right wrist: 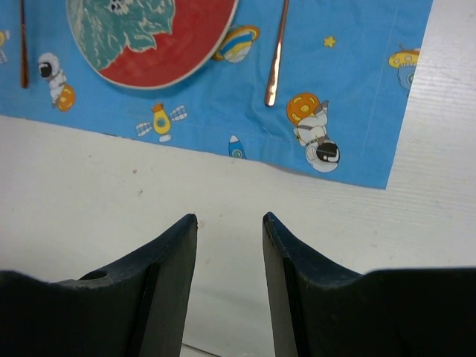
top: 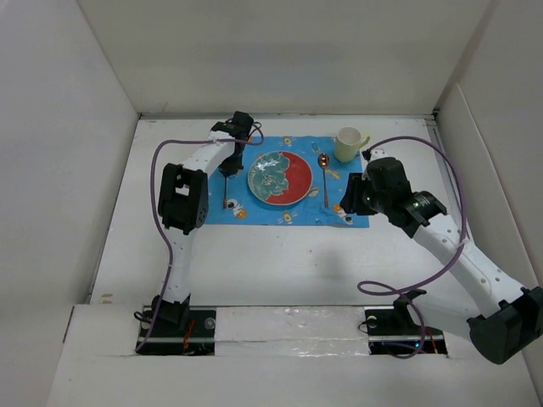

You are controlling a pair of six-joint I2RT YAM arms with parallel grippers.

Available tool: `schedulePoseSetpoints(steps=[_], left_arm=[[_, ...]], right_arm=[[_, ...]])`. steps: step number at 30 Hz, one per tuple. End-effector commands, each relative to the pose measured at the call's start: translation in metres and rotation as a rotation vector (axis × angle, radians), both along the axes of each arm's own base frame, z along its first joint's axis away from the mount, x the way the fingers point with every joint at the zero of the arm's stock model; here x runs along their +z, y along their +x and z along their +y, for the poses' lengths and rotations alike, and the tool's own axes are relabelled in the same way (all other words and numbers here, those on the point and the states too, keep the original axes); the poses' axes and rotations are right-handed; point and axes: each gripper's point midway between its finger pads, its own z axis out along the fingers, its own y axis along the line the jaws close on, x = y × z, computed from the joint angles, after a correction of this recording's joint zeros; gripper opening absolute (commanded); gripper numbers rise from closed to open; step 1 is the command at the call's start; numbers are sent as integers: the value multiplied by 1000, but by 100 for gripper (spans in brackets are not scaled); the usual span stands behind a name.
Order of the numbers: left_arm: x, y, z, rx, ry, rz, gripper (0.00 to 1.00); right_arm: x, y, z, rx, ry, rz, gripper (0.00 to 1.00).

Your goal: Set the dinner table for one person

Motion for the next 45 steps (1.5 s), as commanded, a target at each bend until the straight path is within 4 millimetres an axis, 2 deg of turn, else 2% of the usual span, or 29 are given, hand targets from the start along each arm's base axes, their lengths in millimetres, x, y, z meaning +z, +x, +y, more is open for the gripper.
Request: schedulePoseSetpoints(steps=[1,6,11,18,21,26,30,32,35,36,37,38,39,40,41,42,43,44,45], left_arm=[[35,12,4,-14,-7,-97,0],[26,19,-2,-21,-24,-85,0],[29,25,-7,-28,-46,-106,0],[15,30,-12,-33,-55,-92,0],[8,31,-13,-30,-57,-84,0],[6,33,-17,-30,-79,-98,0],[6,34,-12,-17,-55,-104,14],[7,33,-11,-19,-50,-102,17],[17,32,-11,-9,-60,-117,21],[40,33,-12,-1,-80,-157,22],[40,33,-12,3,-82,-158,22],[57,34,-13,7,-95,-192,23],[88,34,-14,12,-130,-253,25],[108,33,-15,15,-153,-293,26],[129,32,-16,19,-179,-340,27],[172,25,-17,17,-232,-422,29],[193,21,-18,27,-273,-466,29],[212,15,-19,25,-310,-513,30],[257,-2,-16,24,-367,-606,37]], right_arm=[[-5,-1,-2,-21,9,16,46],[-4,1,0,-15,8,24,46],[-8,3,4,-9,-1,35,46],[-16,3,10,12,-13,49,46],[-13,6,11,14,-15,43,46],[-10,8,14,22,-24,37,46],[-6,8,14,23,-20,28,47],[-3,8,14,23,-17,21,46],[13,9,15,23,-2,-7,46],[27,11,15,18,15,-36,46],[34,12,16,20,20,-51,46],[48,13,16,19,38,-85,38],[68,15,16,15,59,-130,30],[81,15,16,14,76,-162,21],[93,16,15,8,87,-190,0],[109,15,14,5,106,-227,0],[134,15,12,-3,131,-283,0],[148,14,10,-12,147,-314,0],[167,11,7,-24,176,-360,0]])
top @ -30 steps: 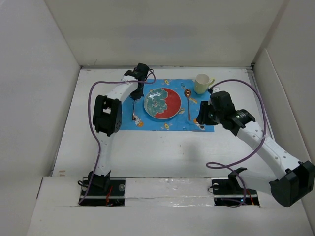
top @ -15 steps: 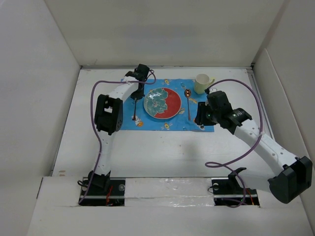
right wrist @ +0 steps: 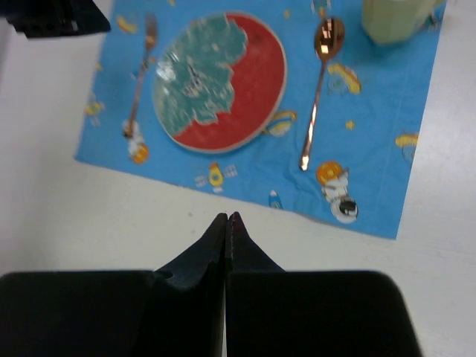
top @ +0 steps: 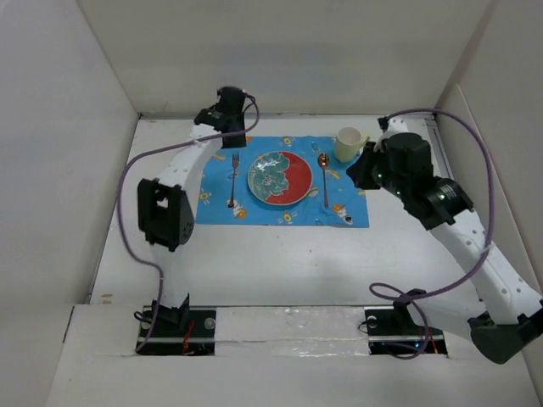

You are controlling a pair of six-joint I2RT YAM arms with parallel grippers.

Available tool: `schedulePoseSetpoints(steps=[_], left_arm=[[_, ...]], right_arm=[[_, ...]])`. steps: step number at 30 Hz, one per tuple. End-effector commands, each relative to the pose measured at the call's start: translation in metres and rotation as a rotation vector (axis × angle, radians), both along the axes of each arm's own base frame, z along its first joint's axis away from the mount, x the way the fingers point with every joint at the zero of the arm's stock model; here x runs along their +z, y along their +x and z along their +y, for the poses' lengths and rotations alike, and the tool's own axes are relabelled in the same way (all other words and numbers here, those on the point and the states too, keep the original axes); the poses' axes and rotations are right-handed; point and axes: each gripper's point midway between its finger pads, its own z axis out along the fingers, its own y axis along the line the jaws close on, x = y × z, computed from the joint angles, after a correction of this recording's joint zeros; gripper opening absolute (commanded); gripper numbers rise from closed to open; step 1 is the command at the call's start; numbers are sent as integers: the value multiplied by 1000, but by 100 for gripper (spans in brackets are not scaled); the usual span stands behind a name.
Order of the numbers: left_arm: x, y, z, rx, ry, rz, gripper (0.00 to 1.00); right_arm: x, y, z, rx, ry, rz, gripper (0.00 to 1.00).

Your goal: Set the dinner table for one person

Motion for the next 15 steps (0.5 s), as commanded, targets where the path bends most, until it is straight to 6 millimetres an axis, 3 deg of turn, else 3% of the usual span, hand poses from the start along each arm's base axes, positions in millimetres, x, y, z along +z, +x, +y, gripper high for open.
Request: schedulePoseSetpoints(steps=[1,2,3,4,5,6,7,8,9,10,11,15], left_arm=[[188,-35,6,36,-229,-410,40],[198,-42,6,36,-270,-456,44],[242,-68,13,30,-328,-559,56],[256,-79,16,31,-355,-601,61],[260,-87,18,28,-379,-637,66],[292,-113,27,27,-426,-725,74],[298,-123,31,29,-442,-752,80],[292,-129,33,34,-446,-757,89],[304,-146,41,45,-468,-798,99],[304,-152,43,47,-474,-802,99],[291,-155,43,45,-463,-773,99],[256,-164,46,59,-434,-681,99]], right_arm=[[92,-8,-11,-44,118,-233,0],[114,-10,-19,-83,142,-284,5],[127,-14,-25,-112,172,-313,11],[145,-23,-35,-142,205,-365,25],[156,-25,-46,-193,219,-402,31],[166,-28,-52,-217,245,-433,38],[174,-37,-66,-259,259,-470,48],[177,-39,-70,-273,268,-484,52],[173,-38,-74,-292,265,-488,55],[170,-38,-80,-313,259,-488,57],[165,-37,-81,-318,252,-476,58],[131,-25,-69,-280,219,-379,61]])
